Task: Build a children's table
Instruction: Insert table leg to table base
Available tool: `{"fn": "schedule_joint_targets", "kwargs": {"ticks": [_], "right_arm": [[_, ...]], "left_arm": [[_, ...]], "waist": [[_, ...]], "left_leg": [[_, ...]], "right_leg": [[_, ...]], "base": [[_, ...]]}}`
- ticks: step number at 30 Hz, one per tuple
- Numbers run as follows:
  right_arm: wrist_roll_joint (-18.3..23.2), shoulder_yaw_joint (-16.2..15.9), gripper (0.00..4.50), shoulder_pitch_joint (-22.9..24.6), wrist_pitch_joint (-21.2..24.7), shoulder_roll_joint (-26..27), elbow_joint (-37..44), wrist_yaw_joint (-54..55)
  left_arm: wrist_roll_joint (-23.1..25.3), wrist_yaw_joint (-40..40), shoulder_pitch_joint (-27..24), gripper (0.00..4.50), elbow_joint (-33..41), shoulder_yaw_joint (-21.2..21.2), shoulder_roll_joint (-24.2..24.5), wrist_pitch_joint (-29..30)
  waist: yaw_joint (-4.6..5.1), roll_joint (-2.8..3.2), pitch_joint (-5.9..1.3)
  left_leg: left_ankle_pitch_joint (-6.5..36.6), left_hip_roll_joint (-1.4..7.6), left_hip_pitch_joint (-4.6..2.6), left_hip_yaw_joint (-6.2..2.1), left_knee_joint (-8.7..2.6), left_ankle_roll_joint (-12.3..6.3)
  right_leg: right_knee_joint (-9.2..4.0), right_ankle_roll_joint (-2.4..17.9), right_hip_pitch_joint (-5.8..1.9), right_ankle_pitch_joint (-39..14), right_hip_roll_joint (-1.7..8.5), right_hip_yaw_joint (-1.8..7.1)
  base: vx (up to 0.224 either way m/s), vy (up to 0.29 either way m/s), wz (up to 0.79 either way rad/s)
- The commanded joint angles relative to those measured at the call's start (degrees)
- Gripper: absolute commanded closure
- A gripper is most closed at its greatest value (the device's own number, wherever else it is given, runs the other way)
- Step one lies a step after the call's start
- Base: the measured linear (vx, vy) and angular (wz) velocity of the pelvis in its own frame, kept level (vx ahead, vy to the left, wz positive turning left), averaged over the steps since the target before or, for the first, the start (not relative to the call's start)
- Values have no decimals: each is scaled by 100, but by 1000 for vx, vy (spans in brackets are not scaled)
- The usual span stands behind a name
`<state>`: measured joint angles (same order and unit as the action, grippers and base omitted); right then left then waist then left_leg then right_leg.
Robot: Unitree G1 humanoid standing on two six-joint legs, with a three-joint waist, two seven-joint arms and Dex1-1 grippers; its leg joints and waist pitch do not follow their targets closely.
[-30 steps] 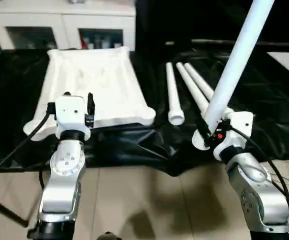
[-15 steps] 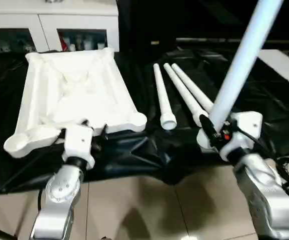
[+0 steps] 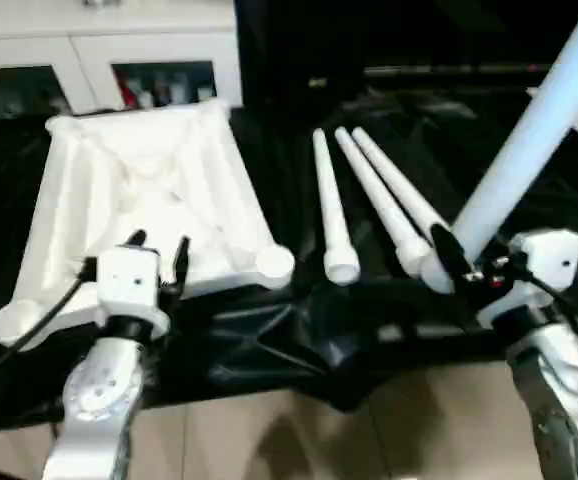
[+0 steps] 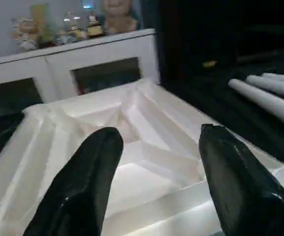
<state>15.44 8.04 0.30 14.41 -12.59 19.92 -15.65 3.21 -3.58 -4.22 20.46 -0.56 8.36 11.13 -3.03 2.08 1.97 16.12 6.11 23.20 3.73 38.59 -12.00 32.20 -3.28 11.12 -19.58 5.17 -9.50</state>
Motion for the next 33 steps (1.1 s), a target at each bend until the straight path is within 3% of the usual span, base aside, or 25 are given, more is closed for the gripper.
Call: {"fn": "schedule_joint_targets", "kwargs": {"ticks": [1,2,3,4,5,7,9,10,11,12,14,16,17,20,22,23,24,25,26,27,28,29,30,31,33], "right_arm": [[-7,-369,262,-85,53,135,82,-36],[-49,-514,262,-79,57,204,73,-79],[-74,-598,262,-71,60,237,59,-117],[-62,-617,262,-72,77,262,53,-120],[-45,-631,262,-76,99,285,49,-114],[-36,-636,262,-107,117,301,11,-103],[-31,-638,262,-137,125,299,-27,-90],[-30,-642,262,-150,130,299,-42,-80],[49,-581,262,-162,193,349,-71,-19],[98,-544,262,-162,234,378,-80,12],[161,-489,262,-151,301,429,-93,75],[127,-496,262,-119,290,434,-98,119],[95,-509,262,-102,270,428,-99,133],[-51,-477,262,-94,287,449,-154,311],[-81,-462,262,-97,335,454,-169,360],[-79,-392,262,-87,325,485,-178,413],[-74,-383,262,-85,323,488,-178,416],[-74,-383,262,-85,323,488,-178,416],[-35,-308,262,-44,314,499,-151,441],[-24,-251,262,6,307,499,-109,476],[-20,-239,262,23,309,498,-93,482],[-14,-216,262,55,313,496,-60,496],[-14,-214,262,58,313,496,-57,497],[-15,-195,262,92,313,498,-20,514],[-7,-217,262,156,329,490,85,521]], "left_arm": [[21,27,-47,158,67,-142,78,85],[11,44,-53,158,70,-156,78,87],[9,66,-59,158,78,-160,76,95],[5,68,-62,158,77,-167,80,99],[10,67,-67,158,88,-176,77,117],[21,76,-64,158,72,-199,71,127],[25,88,-61,158,70,-223,49,150],[22,93,-62,158,73,-237,39,163],[10,86,-36,158,47,-235,35,165],[3,80,-25,158,35,-229,36,165],[-32,37,17,158,-13,-204,43,164],[-118,-68,112,158,-143,-149,29,147],[-161,-128,168,158,-220,-120,12,137],[-202,-243,447,158,-626,-41,-22,77],[-191,-252,507,158,-710,-22,-20,58],[-154,-260,611,158,-821,22,-11,42],[-151,-260,622,158,-831,26,-11,40],[-151,-260,622,158,-831,26,-11,40],[-143,-275,677,158,-854,47,-8,57],[-159,-297,711,158,-850,60,-7,82],[-165,-304,716,158,-843,62,-6,90],[-177,-318,725,158,-828,66,-5,107],[-179,-318,726,158,-826,66,-5,108],[-193,-329,729,158,-809,68,-6,124],[-228,-331,717,158,-768,64,-37,126]], "waist": [[-123,-51,-114],[99,101,-200],[302,60,-267],[244,44,-310],[234,75,-293],[175,-59,-150],[-41,-592,44],[-116,-680,-86],[-83,-550,-93],[-102,-434,-107],[-366,-261,-13],[-232,-146,10],[-47,-43,-185],[22,-61,-219],[36,-338,-144],[-86,-537,-59],[-113,-462,-114],[-237,-672,-103],[-429,-451,-153],[-431,-386,-115],[-431,-386,-115],[21,-129,-93],[-27,-101,-226],[-24,-136,-227],[15,-206,-182]], "left_leg": [[-294,194,43,-89,-462,-77],[-7,309,-816,-776,-767,-876],[-187,459,-1154,-1230,-806,-1689],[-994,613,-1336,-1550,-668,-2203],[-1670,487,-1177,-1617,-646,-2059],[-1062,87,-638,-1380,-905,-959],[693,-507,121,-845,-645,38],[611,-433,-136,-282,399,203],[247,-143,40,-252,482,599],[254,-75,-154,-200,327,1019],[411,226,-465,-14,-371,990],[1287,588,-893,-122,-860,973],[2205,1086,-1312,-597,-1103,595],[1456,830,-1162,-377,-1051,-378],[1281,419,-863,44,-936,-271],[1583,92,-610,258,-647,189],[1533,-65,-992,523,-259,756],[1006,-43,-557,325,-4,1038],[807,-22,-523,237,15,1232],[584,-29,-513,183,-183,1676],[584,-29,-513,183,-183,1676],[671,832,-1398,-190,-1124,1743],[624,1105,-1657,-247,-1112,1602],[330,1261,-1561,-8,-1166,1558],[-80,990,-1524,557,-1173,1765]], "right_leg": [[-582,-679,-423,324,419,-28],[145,-466,89,-363,-285,-127],[592,-333,487,-828,-434,-4],[939,-37,921,-1190,-367,361],[1131,-77,1143,-889,-323,610],[1103,-26,1013,156,-387,879],[-258,-495,493,-266,358,1703],[-700,-949,539,-2176,807,1759],[-574,-425,309,-2706,1071,1543],[-502,183,424,-2806,761,1817],[-475,1775,330,-2044,273,1508],[-121,1681,716,-1486,-160,1089],[740,956,1145,-359,-183,783],[821,247,1374,643,-66,618],[180,430,1116,853,137,856],[-329,485,724,-1407,443,1287],[-595,951,823,-2787,424,1762],[-593,1664,278,-3415,551,2126],[-548,1898,189,-3126,567,2302],[-410,1868,283,-1980,-107,2352],[-410,1868,283,-1980,-107,2352],[603,676,1434,-997,-584,1386],[917,590,1612,-803,-331,1119],[1051,477,1674,-18,-96,810],[819,951,1671,1008,62,573]], "base": [[39,8,32],[140,4,56],[147,-23,51],[147,-23,51],[73,-54,57],[39,-51,55],[5,-89,73],[19,-120,83],[58,-88,63],[39,-9,44],[49,8,47],[61,108,43],[51,105,25],[58,47,7],[83,15,6],[86,-62,7],[101,-66,-18],[101,-66,-18],[127,3,-42],[118,29,-41],[118,29,-41],[65,33,-51],[72,19,-45],[72,19,-45],[133,-16,-43]]}}
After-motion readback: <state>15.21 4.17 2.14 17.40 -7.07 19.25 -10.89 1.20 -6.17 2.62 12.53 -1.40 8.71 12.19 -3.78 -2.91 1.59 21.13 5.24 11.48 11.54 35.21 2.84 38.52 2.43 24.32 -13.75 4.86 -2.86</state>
